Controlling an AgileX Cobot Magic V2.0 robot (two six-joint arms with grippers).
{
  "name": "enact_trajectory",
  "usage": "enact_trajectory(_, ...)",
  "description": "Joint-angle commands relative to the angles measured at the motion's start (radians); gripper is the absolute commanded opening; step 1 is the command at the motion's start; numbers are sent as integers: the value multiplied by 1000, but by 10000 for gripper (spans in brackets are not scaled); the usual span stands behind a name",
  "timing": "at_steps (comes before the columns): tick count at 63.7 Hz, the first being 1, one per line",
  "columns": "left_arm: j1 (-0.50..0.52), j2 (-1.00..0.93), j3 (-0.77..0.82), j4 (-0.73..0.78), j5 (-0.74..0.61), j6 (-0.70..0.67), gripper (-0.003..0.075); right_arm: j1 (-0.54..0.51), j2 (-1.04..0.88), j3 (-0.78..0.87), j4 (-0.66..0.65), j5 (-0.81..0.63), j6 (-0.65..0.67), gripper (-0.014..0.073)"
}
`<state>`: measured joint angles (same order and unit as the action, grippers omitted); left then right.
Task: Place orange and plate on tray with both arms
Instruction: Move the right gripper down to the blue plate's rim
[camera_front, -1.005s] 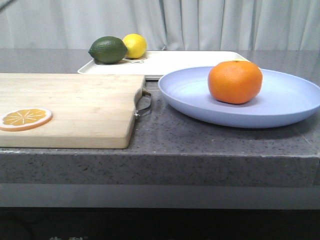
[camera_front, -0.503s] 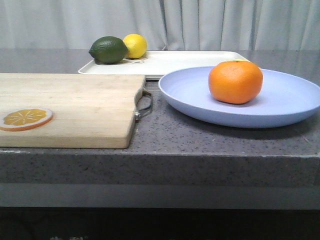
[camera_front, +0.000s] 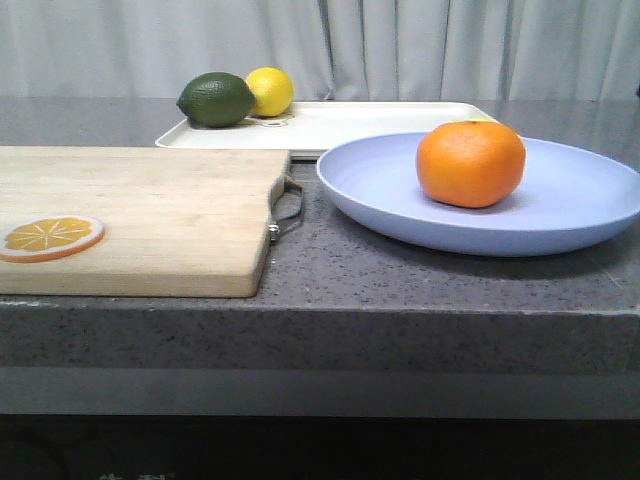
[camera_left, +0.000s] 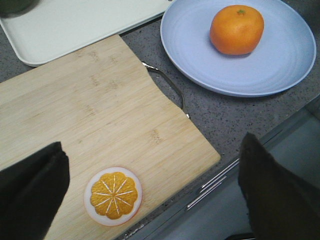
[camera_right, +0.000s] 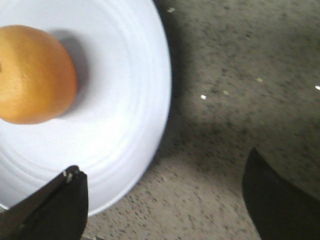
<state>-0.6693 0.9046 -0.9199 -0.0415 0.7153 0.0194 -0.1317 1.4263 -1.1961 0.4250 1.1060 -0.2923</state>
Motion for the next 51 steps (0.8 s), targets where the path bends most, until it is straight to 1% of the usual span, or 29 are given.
enact_trajectory(1,2,-7,-25,-5,-72,-9,663,-7,26,-35,135,-32,-86,633)
enact_trajectory(4,2,-7,-25,-5,-72,-9,663,-7,49,-35,157,-48,-95,633)
enact_trajectory(17,2,-7,-25,-5,-72,-9,663,-4,116,-35,169,-102,-102,633)
enact_trajectory(30,2,-7,-25,-5,-74,-9,663,-4,160,-35,209,-102,-144,619)
enact_trajectory(36,2,-7,-25,-5,-76,-9,663,-4,165,-35,226,-101,-153,545)
enact_trajectory(38,2,-7,-25,-5,-77,-9,663,-4,167,-35,229,-101,-156,480)
enact_trajectory(44,2,-7,-25,-5,-78,-9,663,-3,167,-35,232,-101,-160,377)
enact_trajectory(47,2,-7,-25,-5,-79,-9,663,-3,167,-35,232,-101,-161,346)
enact_trajectory(51,2,-7,-25,-5,-79,-9,663,-3,168,-35,232,-100,-162,337)
